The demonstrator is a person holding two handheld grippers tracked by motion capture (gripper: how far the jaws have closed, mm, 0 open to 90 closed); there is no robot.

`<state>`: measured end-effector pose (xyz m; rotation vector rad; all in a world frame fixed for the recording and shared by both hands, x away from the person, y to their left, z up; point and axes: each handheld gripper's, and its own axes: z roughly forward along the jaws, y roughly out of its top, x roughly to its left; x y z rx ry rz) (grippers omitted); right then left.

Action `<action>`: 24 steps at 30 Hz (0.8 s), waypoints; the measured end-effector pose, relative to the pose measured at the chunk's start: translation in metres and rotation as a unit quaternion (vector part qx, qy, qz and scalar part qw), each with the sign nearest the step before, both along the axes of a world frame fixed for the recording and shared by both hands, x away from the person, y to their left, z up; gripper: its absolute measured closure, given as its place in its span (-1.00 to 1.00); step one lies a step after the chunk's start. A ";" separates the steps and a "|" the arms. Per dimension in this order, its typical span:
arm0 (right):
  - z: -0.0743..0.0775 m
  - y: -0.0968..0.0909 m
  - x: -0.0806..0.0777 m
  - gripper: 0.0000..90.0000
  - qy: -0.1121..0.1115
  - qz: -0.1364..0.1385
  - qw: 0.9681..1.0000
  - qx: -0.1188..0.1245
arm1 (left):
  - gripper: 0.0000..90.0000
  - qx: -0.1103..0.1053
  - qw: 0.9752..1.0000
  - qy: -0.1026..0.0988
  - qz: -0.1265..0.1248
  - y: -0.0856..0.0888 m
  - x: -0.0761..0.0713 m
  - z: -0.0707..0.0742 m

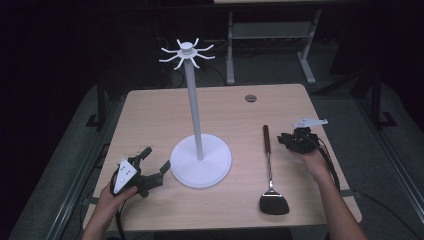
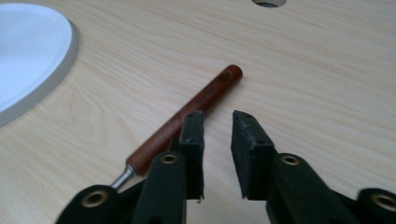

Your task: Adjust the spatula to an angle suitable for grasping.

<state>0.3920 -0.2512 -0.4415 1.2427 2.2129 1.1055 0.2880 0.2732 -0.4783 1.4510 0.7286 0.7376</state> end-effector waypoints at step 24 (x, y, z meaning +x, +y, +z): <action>-0.023 0.022 0.027 0.99 0.023 0.013 1.000 -0.003 | -0.72 0.002 1.000 0.000 -0.001 0.000 0.000 0.000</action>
